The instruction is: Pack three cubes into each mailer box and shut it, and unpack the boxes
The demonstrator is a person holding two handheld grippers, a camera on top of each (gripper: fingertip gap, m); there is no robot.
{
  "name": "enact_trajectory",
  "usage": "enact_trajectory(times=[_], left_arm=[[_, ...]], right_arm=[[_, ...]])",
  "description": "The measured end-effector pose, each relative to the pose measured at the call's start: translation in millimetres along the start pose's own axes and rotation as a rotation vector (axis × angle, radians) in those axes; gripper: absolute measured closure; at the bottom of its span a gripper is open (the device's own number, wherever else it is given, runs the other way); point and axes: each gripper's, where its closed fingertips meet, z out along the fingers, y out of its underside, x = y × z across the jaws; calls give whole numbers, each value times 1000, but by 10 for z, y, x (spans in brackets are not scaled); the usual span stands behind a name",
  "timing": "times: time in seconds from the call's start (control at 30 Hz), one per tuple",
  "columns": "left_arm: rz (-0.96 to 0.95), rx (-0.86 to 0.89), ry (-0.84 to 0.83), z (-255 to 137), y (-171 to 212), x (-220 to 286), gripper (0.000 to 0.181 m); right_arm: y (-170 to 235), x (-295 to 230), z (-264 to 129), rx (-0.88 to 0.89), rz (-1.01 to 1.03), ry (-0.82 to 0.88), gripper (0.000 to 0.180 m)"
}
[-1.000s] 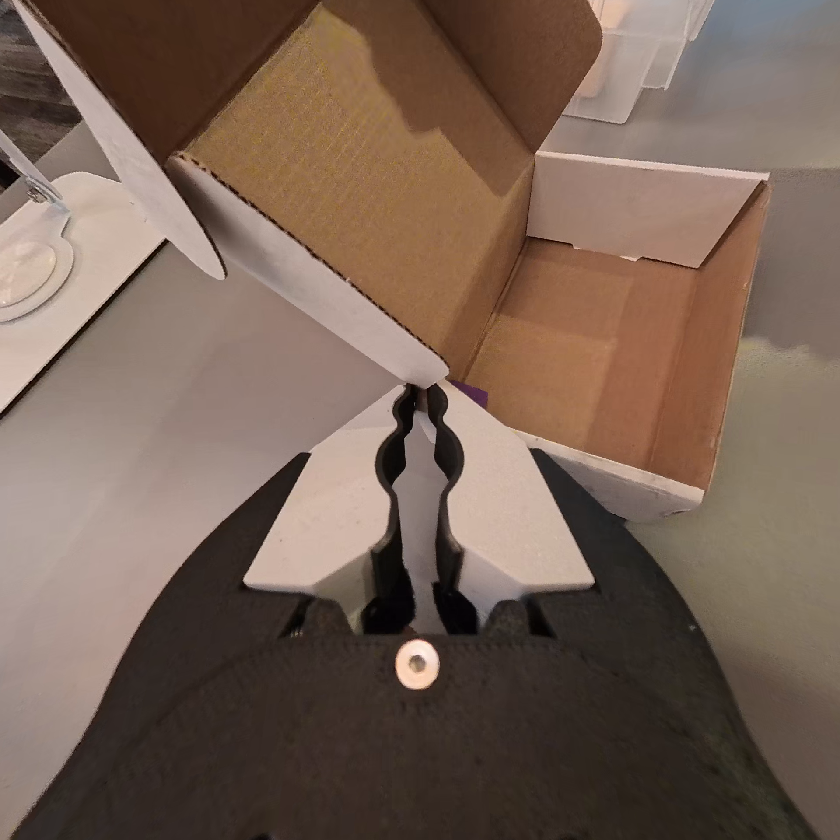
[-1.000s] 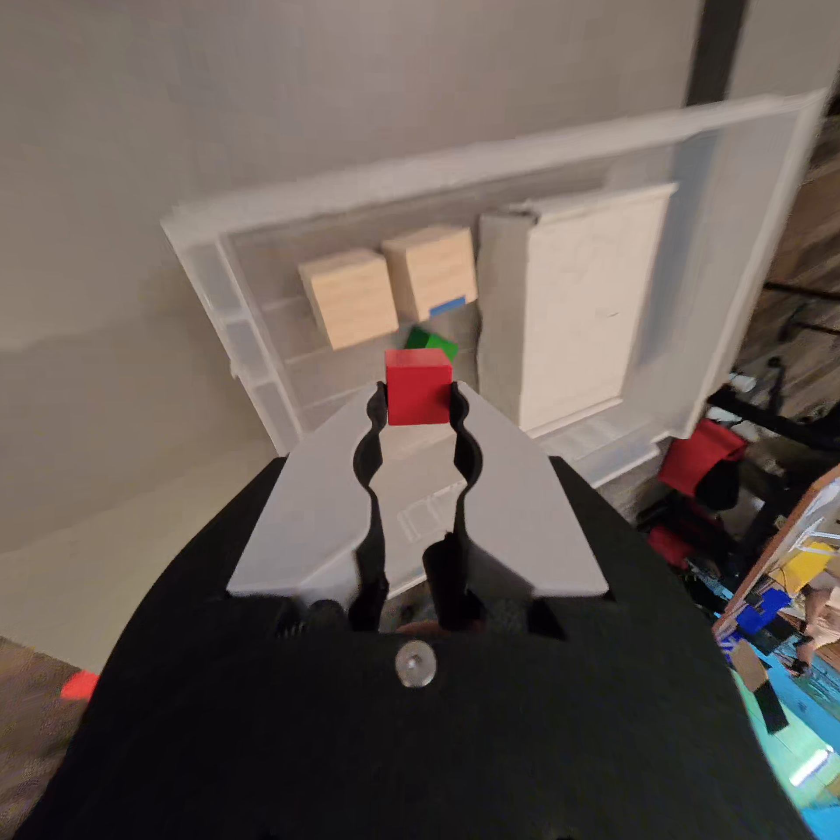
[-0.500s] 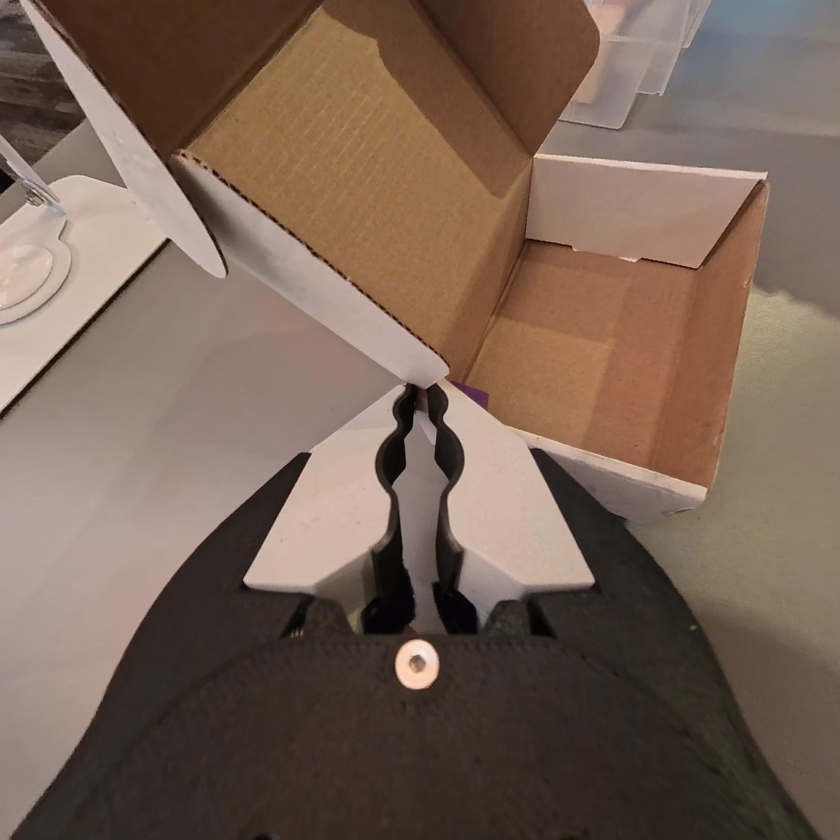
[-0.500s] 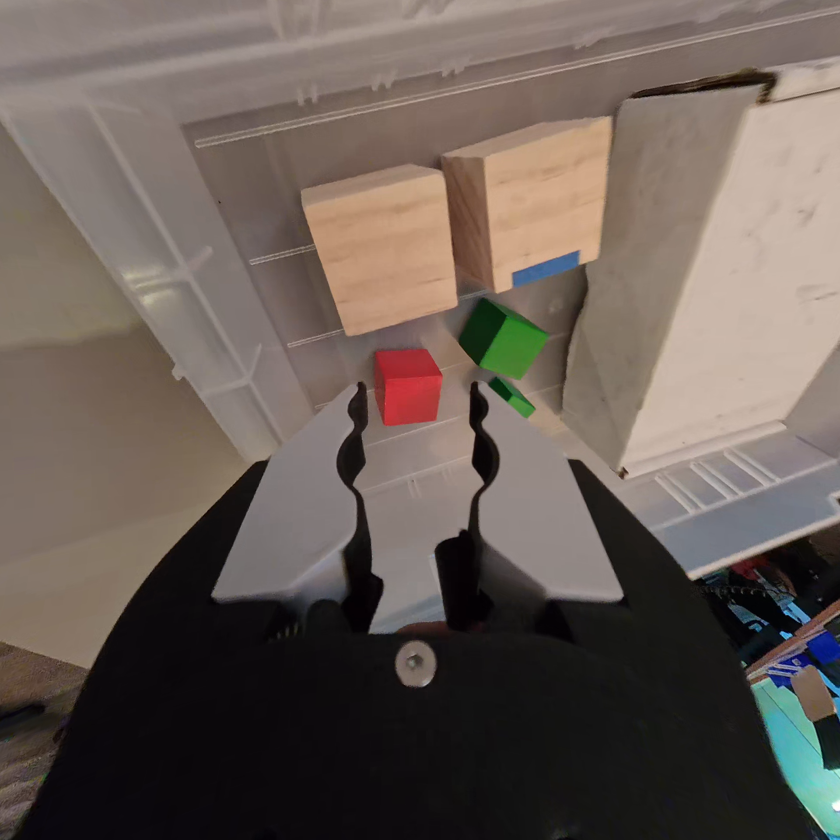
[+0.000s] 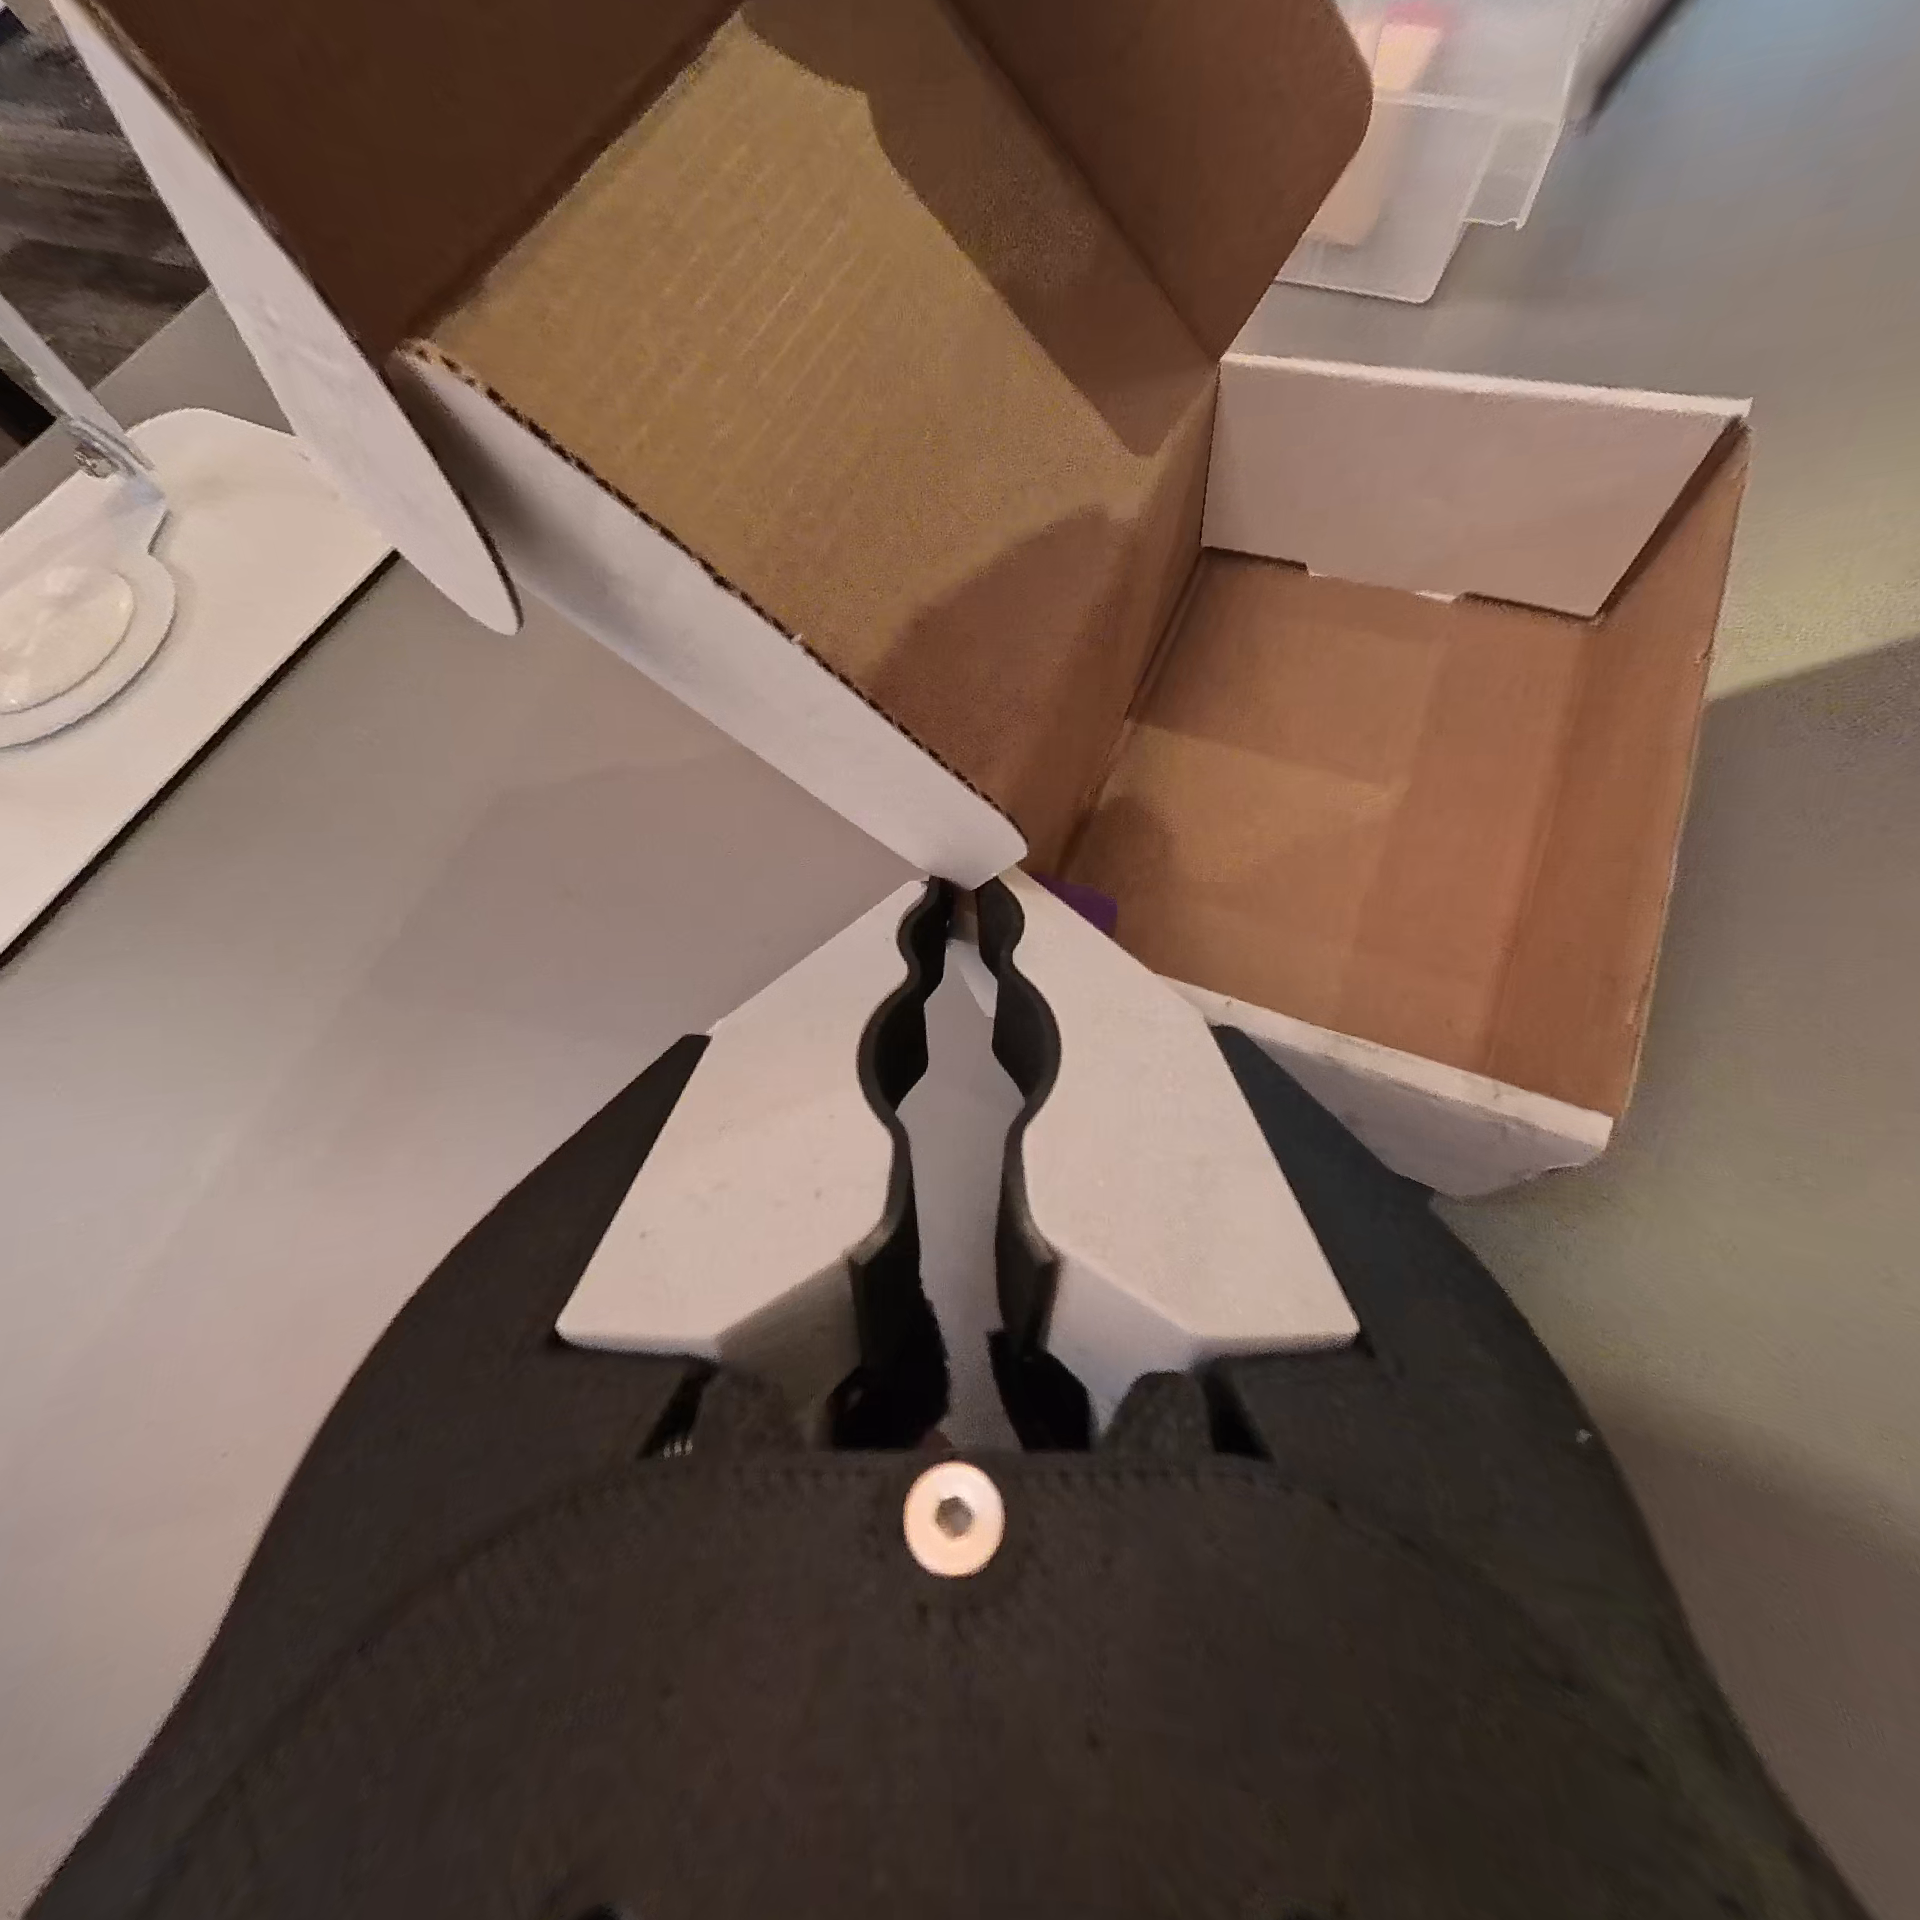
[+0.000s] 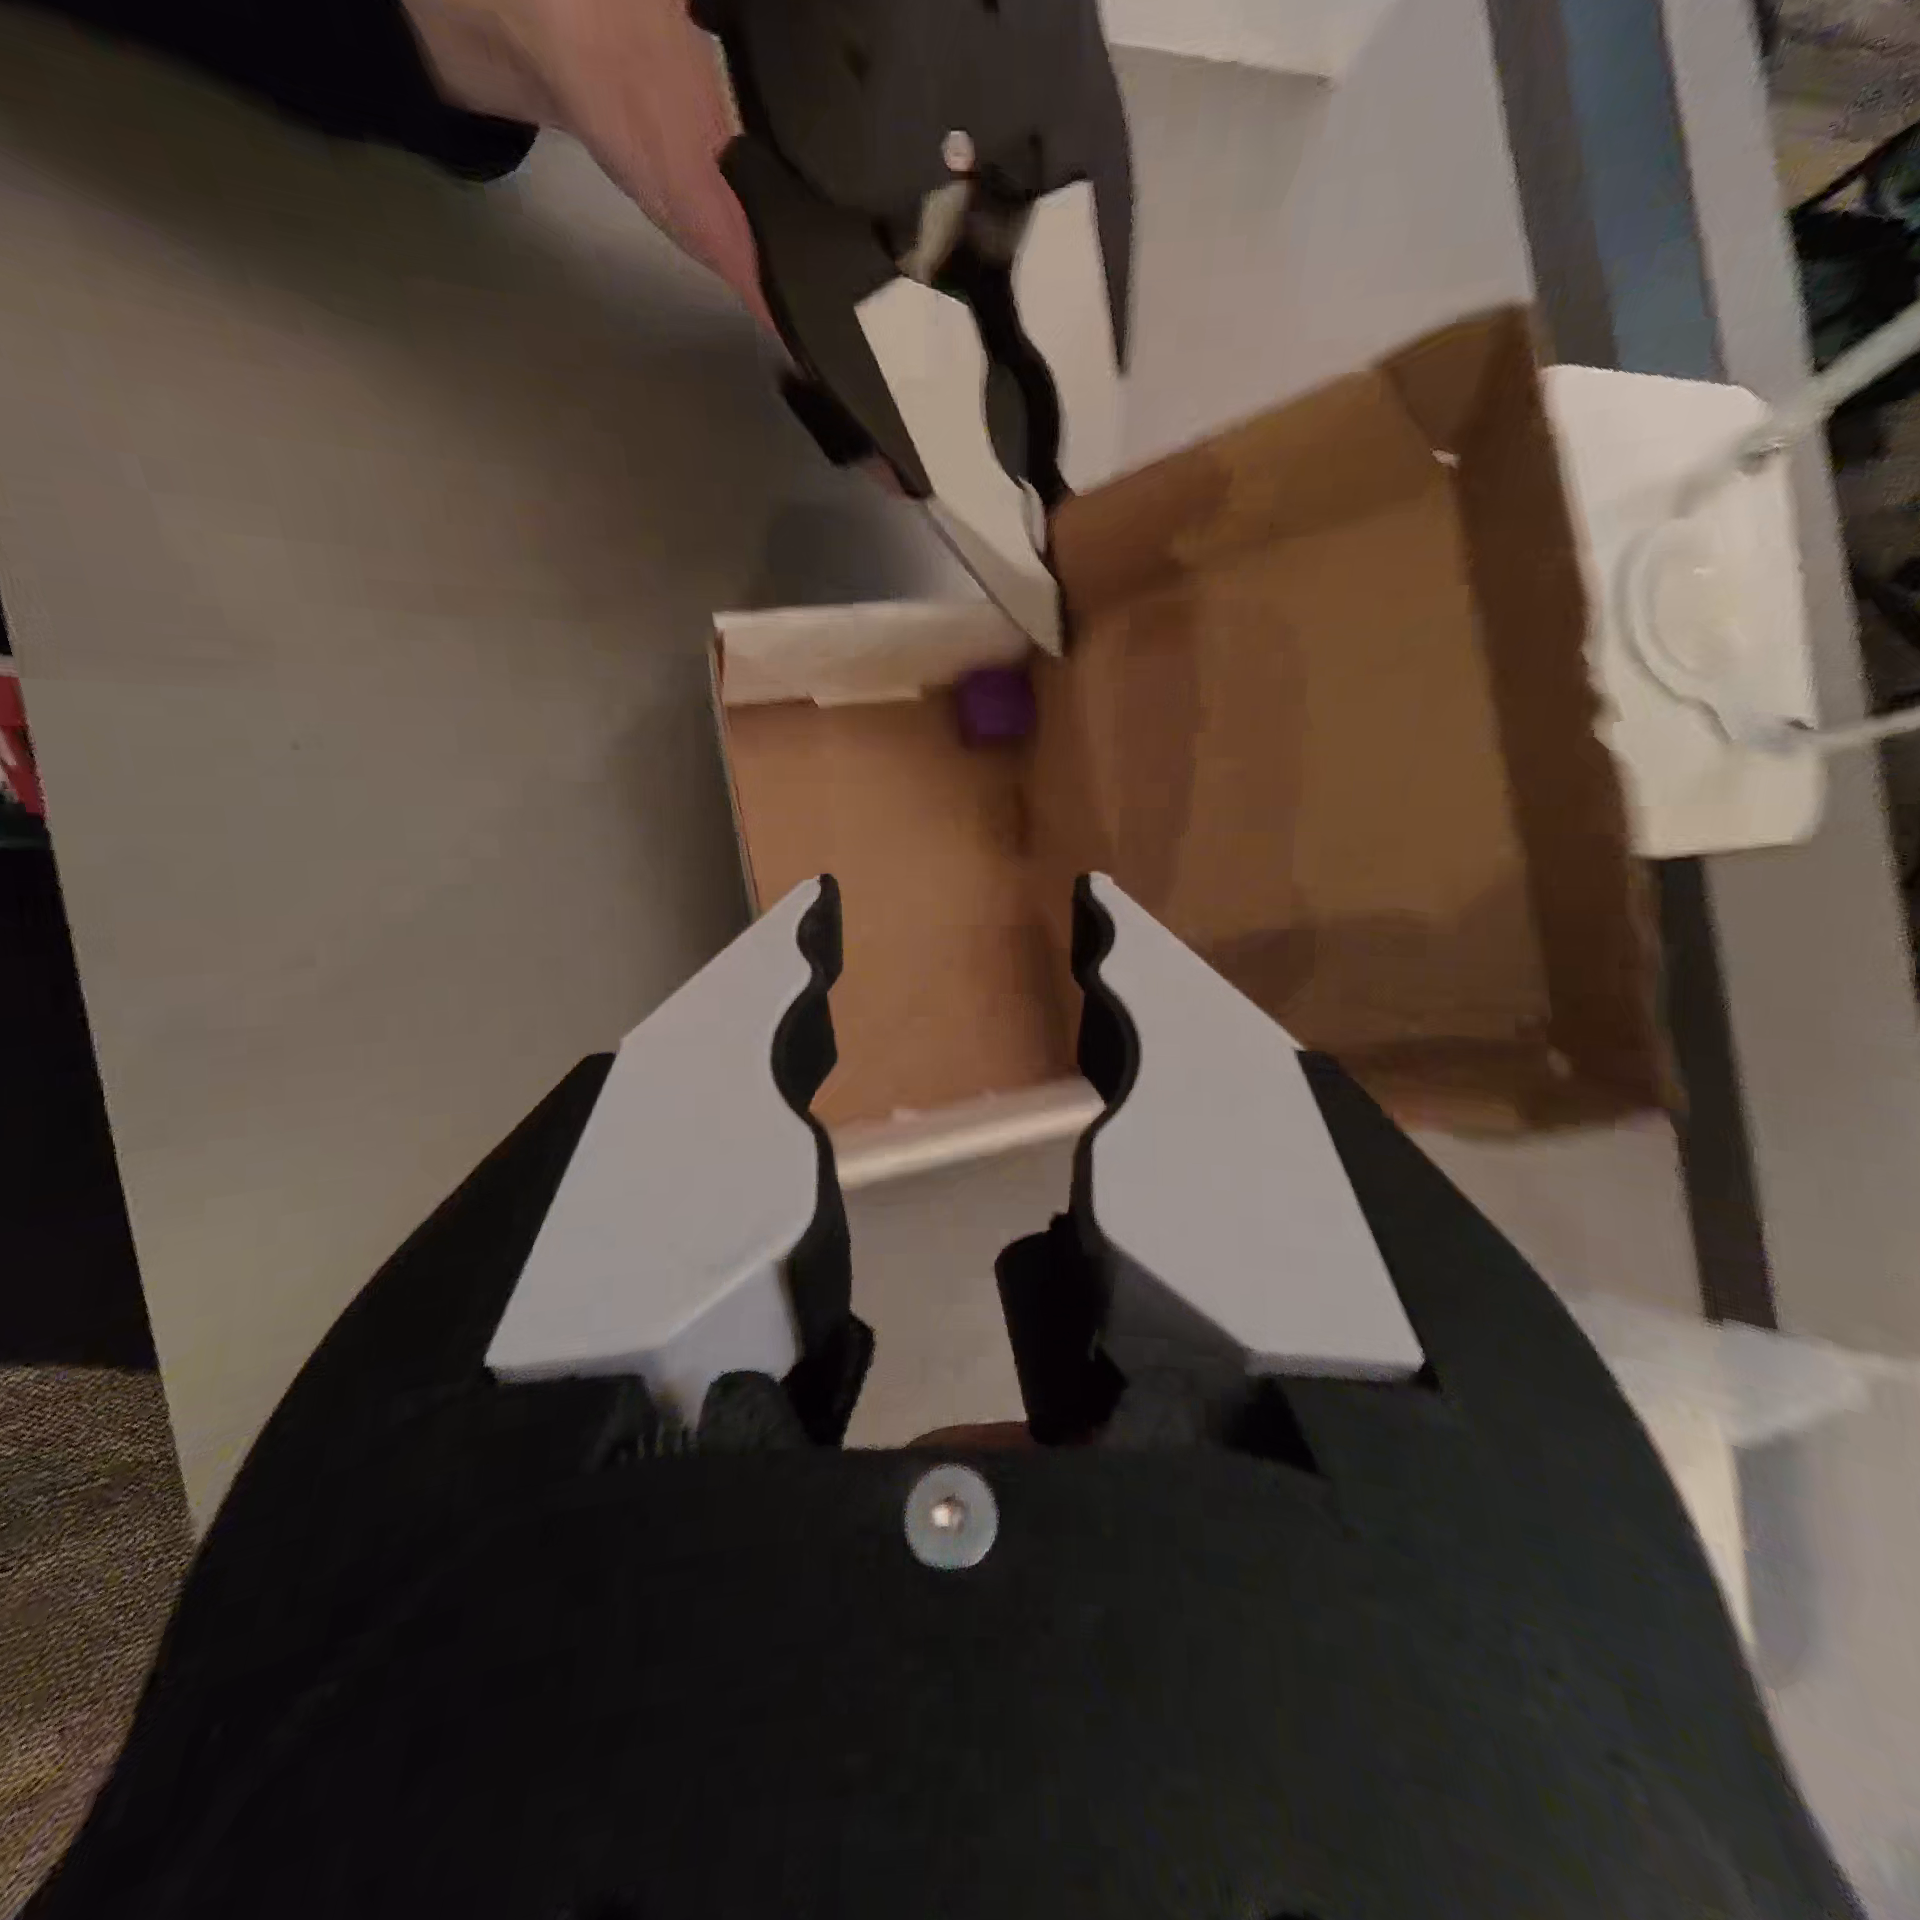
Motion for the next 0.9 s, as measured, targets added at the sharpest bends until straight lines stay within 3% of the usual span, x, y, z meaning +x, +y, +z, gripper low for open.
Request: enact_trajectory(times=[0.2, 0.4, 0.53, 0.7, 0.9], left_arm=[[8, 0, -15, 0, -5, -2, 177], [-15, 11, 1, 5, -6, -6, 177], [-4, 6, -7, 5, -5, -8, 177], [0, 6, -10, 6, -8, -6, 177], [5, 5, -13, 9, -10, -6, 177]], right_arm=[[-18, -64, 841, -101, -22, -29, 141], [59, 14, 1238, -162, -128, -6, 146], [62, 40, 1331, -188, -135, 22, 151], [169, -100, 1168, -252, -130, -84, 163], [229, -33, 1122, -276, -178, -35, 144]])
